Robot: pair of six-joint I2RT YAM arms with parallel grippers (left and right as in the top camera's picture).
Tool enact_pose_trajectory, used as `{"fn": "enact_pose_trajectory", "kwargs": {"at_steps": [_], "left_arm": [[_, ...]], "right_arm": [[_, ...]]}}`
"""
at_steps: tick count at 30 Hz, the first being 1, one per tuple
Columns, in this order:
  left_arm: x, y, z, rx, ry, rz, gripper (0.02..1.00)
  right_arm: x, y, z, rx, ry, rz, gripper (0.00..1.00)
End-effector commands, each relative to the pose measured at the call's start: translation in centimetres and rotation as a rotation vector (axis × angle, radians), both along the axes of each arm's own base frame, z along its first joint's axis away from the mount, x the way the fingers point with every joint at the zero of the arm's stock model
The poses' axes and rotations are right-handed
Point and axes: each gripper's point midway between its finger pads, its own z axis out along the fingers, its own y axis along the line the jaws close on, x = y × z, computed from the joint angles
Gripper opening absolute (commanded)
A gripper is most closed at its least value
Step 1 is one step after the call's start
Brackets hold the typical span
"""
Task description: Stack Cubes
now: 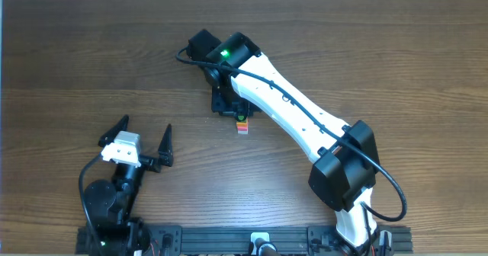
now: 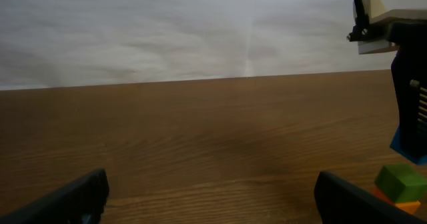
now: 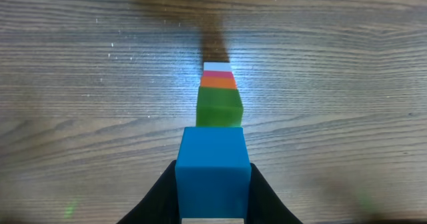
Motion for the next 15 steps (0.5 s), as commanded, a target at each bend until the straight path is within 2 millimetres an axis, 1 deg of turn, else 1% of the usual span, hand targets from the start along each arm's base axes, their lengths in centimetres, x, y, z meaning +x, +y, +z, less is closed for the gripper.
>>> {"fn": "enact_pose_trajectory", "kwargs": {"at_steps": [1, 6, 15], "left_arm": [[-0.02, -0.1, -0.22, -0.011, 0.001, -0.008, 0.998], [-0.02, -0.1, -0.22, -0.011, 0.001, -0.008, 0.998], [-0.02, -0.1, -0.23, -0.011, 0.001, -0.008, 1.0]], "right_arm": [[-0.68, 0.26, 1.16, 0.035, -0.008, -0.012, 0.012], [-0.94, -0.12, 0.47, 0.028, 0.015, -0.019, 0.009], [-0.78, -0.14, 0.24, 0.03, 0.013, -0.022, 0.012]]}}
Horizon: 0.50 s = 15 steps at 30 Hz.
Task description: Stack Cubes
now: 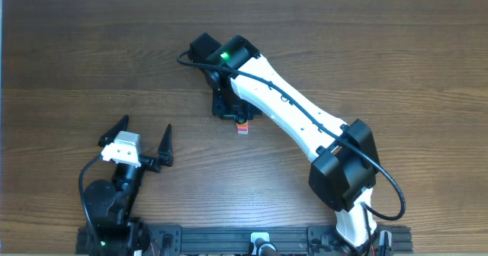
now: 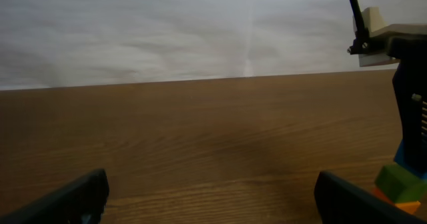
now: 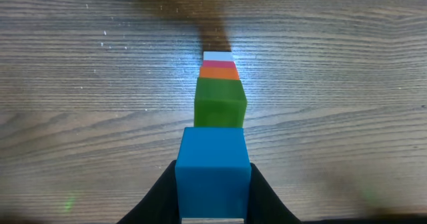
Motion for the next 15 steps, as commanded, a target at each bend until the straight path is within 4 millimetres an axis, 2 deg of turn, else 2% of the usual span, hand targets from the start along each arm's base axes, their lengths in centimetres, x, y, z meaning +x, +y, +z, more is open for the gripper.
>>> {"fn": "enact_pose_trajectory", "kwargs": {"at_steps": [1, 15], "left_arm": [[-0.02, -0.11, -0.21, -0.011, 0.0, -0.008, 1.0], [-0.02, -0.11, -0.21, -0.011, 0.0, -0.008, 1.0]], "right_arm": [[-0.04, -0.13, 0.98, 0.027, -0.022, -0.018, 0.012], [0.53, -0.46, 0.41, 0.027, -0.029, -0.067, 0.012]]}}
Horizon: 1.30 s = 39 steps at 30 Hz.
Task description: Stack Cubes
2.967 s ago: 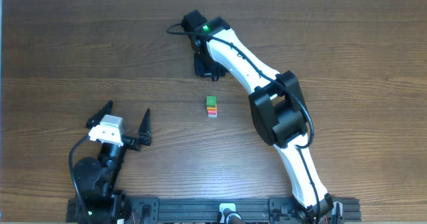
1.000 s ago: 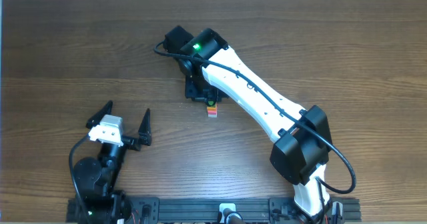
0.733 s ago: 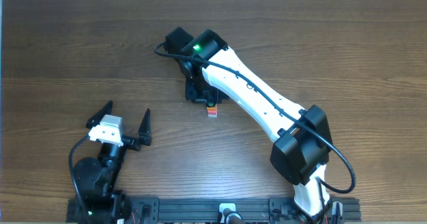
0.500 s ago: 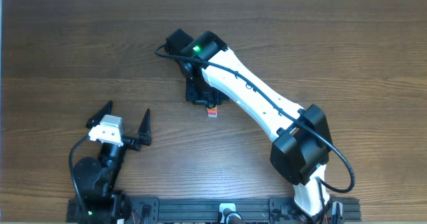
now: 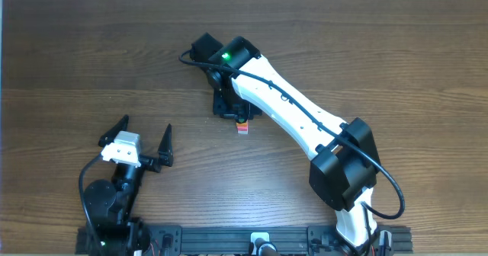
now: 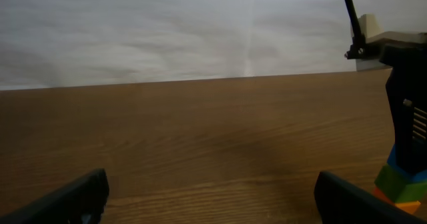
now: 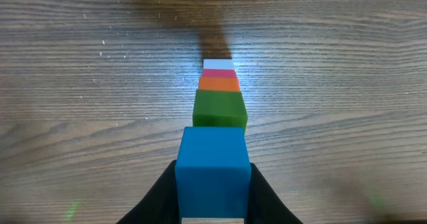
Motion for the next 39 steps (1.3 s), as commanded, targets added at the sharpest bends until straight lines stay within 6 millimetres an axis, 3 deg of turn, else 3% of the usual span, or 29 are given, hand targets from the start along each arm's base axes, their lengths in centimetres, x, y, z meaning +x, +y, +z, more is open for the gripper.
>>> {"fn": "enact_pose_trajectory", "kwargs": {"at_steps": [1, 32, 39], "left_arm": [[-0.01, -0.1, -0.21, -0.011, 0.0, -0.008, 1.0], [-0.01, -0.1, -0.21, -0.011, 0.0, -0.008, 1.0], [-0.01, -0.1, -0.21, -0.011, 0.0, -0.008, 1.0]], "right_arm": [[0.01, -0.37, 1.09, 0.019, -0.02, -0.047, 0.009], [0.4, -0.58, 0.48, 0.023, -0.023, -0.075, 0.012], [0.4, -0.58, 0.48, 0.023, -0.023, -0.075, 0.093]]}}
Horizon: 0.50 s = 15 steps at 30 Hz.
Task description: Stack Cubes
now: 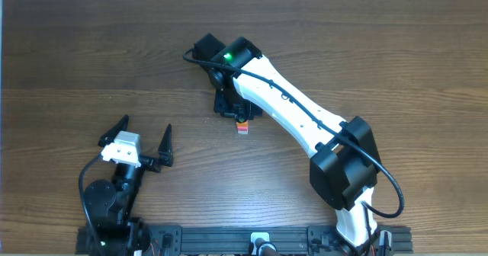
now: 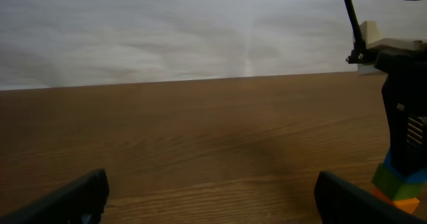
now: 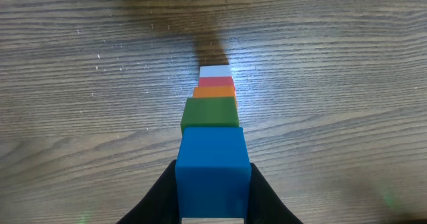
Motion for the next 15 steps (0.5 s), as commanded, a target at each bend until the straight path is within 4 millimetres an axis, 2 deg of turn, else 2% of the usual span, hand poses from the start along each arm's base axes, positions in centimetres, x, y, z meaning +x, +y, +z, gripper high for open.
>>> {"fn": "enact_pose_trajectory", "kwargs": {"at_steps": [1, 8, 15], "left_arm": [[-0.01, -0.1, -0.21, -0.011, 0.0, -0.008, 1.0], [-0.01, -0.1, -0.21, -0.011, 0.0, -0.008, 1.0], [-0.01, -0.1, -0.21, -0.011, 0.0, -0.008, 0.998]], "right_arm": [[0.03, -0.32, 1.17, 0.021, -0.022, -0.014, 0.115], [0.03, -0.32, 1.17, 0.021, -0.022, -0.013, 0.244], [-0.03, -0.37, 1.17, 0.019, -0.019, -0.013, 0.299]]}}
